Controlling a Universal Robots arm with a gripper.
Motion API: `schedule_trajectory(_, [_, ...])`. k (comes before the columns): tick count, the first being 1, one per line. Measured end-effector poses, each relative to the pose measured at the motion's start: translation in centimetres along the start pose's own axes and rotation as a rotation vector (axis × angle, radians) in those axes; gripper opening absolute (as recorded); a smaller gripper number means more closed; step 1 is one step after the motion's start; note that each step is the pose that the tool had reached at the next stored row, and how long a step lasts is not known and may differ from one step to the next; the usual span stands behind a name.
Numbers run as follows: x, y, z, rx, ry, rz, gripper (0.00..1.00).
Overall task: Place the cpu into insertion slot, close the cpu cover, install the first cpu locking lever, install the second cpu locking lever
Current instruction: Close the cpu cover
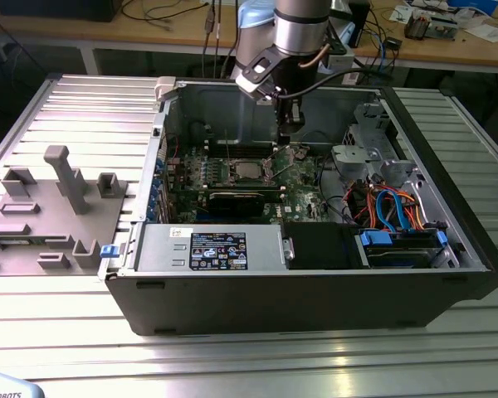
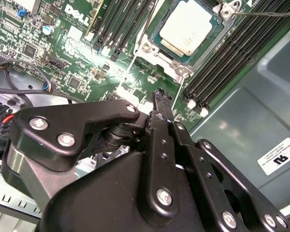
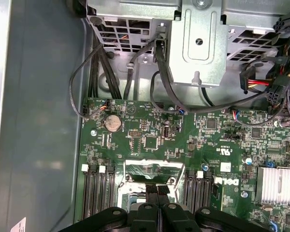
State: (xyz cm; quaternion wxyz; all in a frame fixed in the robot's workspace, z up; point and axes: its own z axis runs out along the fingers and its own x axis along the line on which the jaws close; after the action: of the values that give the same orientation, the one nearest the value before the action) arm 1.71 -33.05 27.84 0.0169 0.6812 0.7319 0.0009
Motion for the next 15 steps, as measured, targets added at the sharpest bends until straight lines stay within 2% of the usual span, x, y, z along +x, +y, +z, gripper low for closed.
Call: schedule_trajectory(15, [-0.05, 0.75, 0.08, 0.0, 0.0, 0.0, 0.11])
